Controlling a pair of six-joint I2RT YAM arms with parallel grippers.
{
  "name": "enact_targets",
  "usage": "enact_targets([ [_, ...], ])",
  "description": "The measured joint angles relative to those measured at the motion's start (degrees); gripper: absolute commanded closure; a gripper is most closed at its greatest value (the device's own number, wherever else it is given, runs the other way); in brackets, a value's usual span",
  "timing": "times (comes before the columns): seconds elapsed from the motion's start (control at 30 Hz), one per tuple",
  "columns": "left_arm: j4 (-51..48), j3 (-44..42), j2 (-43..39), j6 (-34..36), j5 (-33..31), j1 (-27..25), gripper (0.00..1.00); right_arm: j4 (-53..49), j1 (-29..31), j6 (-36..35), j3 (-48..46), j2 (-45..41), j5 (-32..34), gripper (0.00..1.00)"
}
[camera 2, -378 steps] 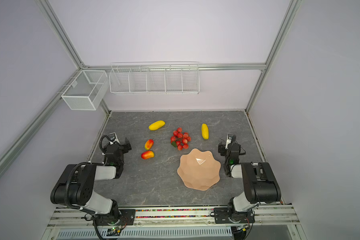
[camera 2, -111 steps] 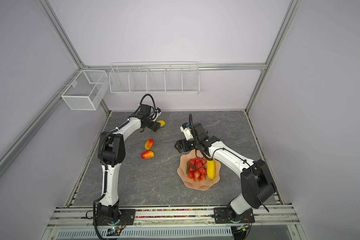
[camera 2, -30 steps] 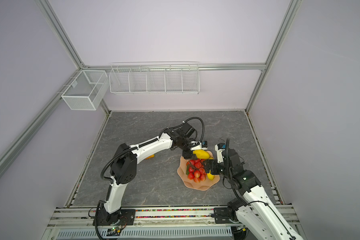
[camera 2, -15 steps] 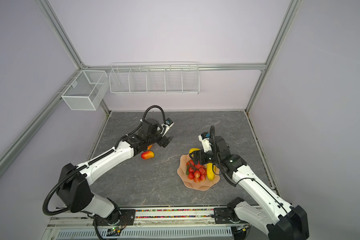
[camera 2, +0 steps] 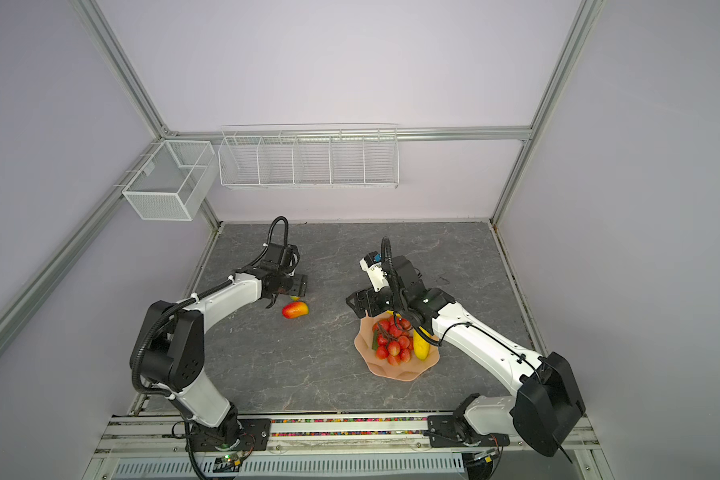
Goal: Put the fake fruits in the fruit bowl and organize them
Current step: 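Grasp a red-yellow mango with the left gripper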
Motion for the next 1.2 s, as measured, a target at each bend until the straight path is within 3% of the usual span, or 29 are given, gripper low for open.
enact_targets([
  [0.33,-3.65,5.42,6.82,-1.53,1.36,0.76,0.23,0.07,0.00,-0.02,0.15,3.13,-0.04,0.12],
  [0.63,-6.05,9.90,11.04,-1.53,3.39,0.76,0.38,0.04,-0.02,-0.02,0.20,3.30,-0.07,0.12],
  [0.8,-7.06,9.99,11.63,-1.99,5.07,0.76,0.56,0.04,-0.37,-0.02,-0.52,1.77,-0.28,0.12],
  [1.2,-5.35,9.68,8.74,-1.68,6.64,0.74,0.62,0.02,-2.54,0.63,-4.46,-5.27,-0.24,0.11],
])
